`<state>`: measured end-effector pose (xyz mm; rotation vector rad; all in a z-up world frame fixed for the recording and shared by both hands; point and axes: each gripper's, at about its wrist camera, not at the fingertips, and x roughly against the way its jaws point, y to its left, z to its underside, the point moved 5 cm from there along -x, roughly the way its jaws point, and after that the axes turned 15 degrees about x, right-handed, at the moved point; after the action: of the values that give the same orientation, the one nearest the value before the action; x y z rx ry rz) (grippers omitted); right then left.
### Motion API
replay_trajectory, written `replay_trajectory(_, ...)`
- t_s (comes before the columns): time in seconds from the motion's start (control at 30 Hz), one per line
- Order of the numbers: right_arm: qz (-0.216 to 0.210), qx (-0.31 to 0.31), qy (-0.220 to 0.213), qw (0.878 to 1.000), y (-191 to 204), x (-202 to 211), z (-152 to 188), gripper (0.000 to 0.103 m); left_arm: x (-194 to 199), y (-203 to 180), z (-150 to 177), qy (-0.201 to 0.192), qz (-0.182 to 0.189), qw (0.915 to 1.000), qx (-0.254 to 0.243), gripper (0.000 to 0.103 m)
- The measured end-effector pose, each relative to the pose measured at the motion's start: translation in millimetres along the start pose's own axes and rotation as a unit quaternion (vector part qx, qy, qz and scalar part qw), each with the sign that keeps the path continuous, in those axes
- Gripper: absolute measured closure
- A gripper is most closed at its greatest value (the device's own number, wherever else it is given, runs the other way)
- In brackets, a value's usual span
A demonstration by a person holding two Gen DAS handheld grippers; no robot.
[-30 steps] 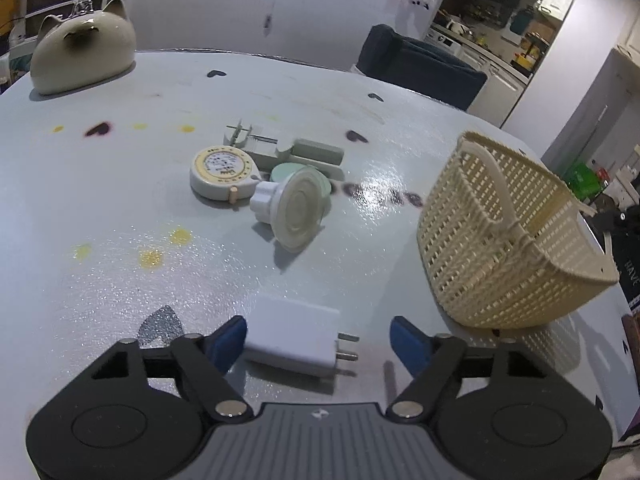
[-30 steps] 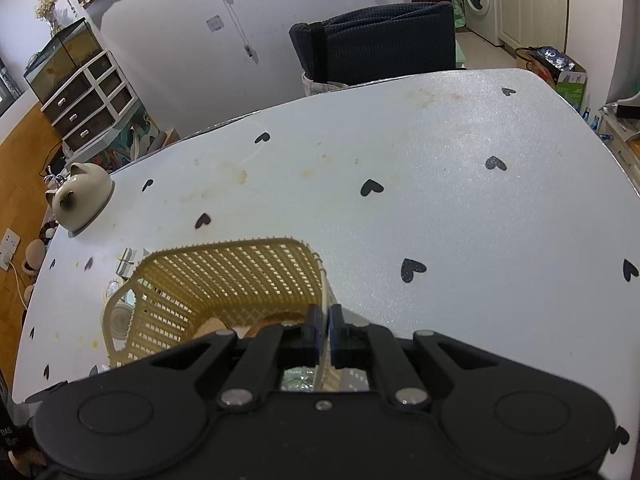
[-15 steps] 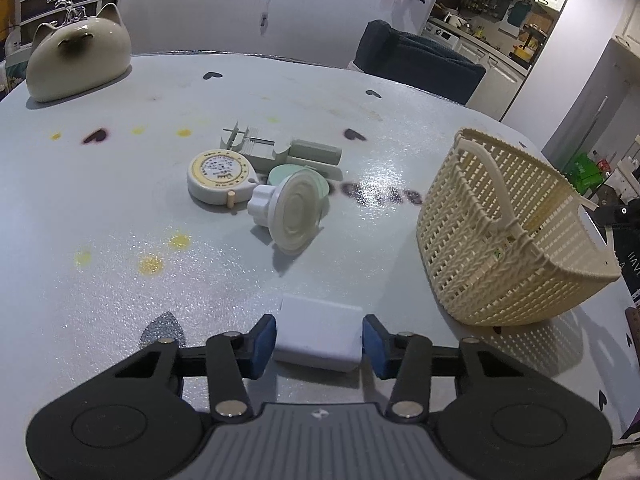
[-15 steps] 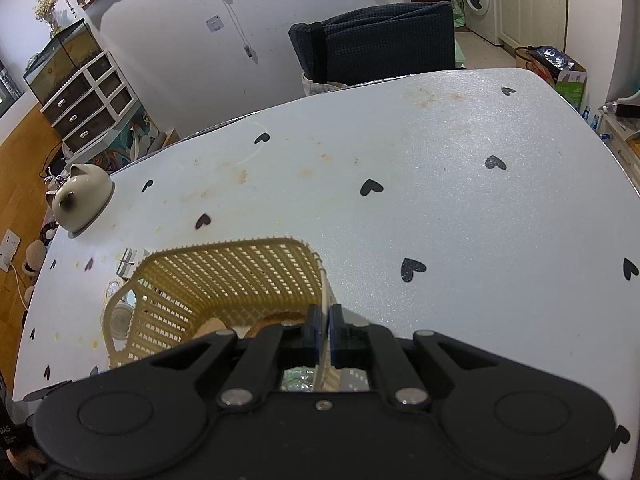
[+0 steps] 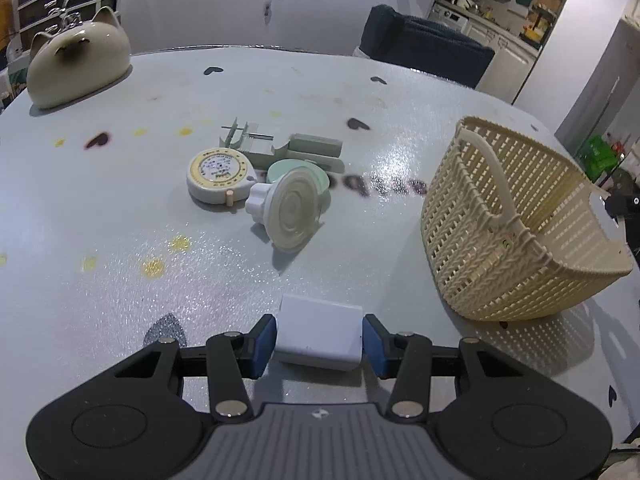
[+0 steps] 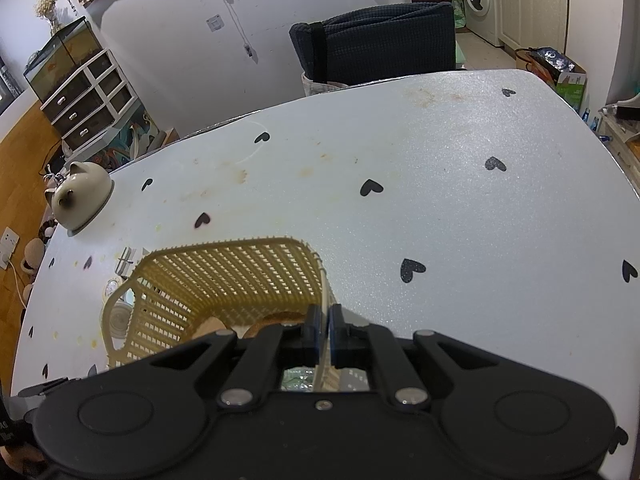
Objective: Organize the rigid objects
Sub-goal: 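Carry the charger with the left tool and release it into the basket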
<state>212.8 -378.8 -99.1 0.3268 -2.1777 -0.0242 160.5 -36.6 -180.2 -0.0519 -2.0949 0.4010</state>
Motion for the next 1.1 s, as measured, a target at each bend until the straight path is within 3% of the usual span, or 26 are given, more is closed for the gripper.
replay_trajectory(0.13,0.000,0.001,0.000,1.000,0.2,0.3,0.1,0.098,0.3,-5.4,-1.3,-0.004,-0.003,1.0000,-0.007,0.055)
replay_trajectory(0.47,0.004,0.006,0.001,1.000,1.2,1.0,-0.4,0.098,35.1,-14.4,-24.8,-0.044,0.015,0.9981,0.040,0.055)
replay_trajectory(0.73,0.006,0.008,0.002,1.000,2.2,0.6,-0.6,0.098,64.4,-48.3,-52.0,-0.097,0.063,0.9920,0.050,0.055)
replay_trajectory(0.9,0.008,0.009,0.002,1.000,2.4,0.5,-0.7,0.098,52.1,-78.9,-56.5,-0.085,0.086,0.9909,0.058,0.055)
replay_trajectory(1.1,0.007,0.007,0.001,1.000,2.3,0.6,-0.5,0.098,43.5,-120.9,-57.2,-0.079,0.103,0.9912,0.027,0.055)
